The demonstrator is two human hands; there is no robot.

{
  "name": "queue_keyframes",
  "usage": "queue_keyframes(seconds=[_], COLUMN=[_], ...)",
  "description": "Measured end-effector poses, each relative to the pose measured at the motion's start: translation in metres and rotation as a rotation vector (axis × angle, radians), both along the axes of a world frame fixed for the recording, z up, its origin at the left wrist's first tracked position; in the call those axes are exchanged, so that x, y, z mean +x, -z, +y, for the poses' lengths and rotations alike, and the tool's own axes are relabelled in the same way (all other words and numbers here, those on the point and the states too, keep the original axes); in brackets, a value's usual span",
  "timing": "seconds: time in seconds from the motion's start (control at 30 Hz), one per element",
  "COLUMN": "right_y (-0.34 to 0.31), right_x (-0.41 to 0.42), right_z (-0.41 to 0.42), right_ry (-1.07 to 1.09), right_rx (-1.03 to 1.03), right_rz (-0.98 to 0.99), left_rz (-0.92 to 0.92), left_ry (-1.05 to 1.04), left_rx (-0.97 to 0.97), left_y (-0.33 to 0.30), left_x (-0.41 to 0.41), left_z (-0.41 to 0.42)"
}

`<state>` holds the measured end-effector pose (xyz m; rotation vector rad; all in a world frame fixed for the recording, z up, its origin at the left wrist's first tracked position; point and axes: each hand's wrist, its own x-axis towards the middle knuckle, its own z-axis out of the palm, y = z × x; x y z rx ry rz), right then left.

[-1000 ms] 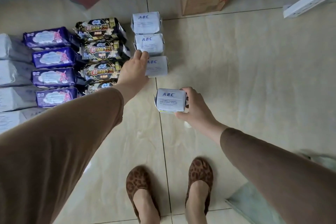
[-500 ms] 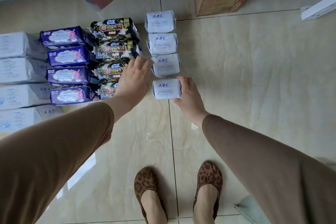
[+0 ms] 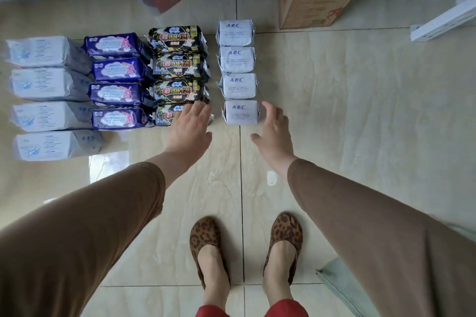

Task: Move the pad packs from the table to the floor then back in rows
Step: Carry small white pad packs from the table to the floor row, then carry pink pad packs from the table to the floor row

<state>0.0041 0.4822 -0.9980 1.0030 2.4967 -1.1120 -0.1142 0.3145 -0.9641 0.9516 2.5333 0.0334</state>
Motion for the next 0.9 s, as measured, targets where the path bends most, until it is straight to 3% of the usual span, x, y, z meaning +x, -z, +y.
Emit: queue_keyframes(seconds=[0.2, 0.63, 0.9], right_y=[-0.137, -0.535, -0.673], right_x=[0.039, 0.037, -0.016], right_z=[0.020, 0.113, 0.167], right_ry=[-0.072, -0.100, -0.159], right_rx=[0.036, 0.149, 0.246], right_rz=[-0.010, 0.168, 0.379], left_rz=[-0.071, 0.015, 0.179], left_ry=[-0.065, -0.131, -0.064], left_rx=[-0.012, 0.260, 0.481], left_y=[-0.114, -0.491, -0.634], left_x=[0.027, 0.039, -0.011], left_z=[0.015, 0.097, 0.146])
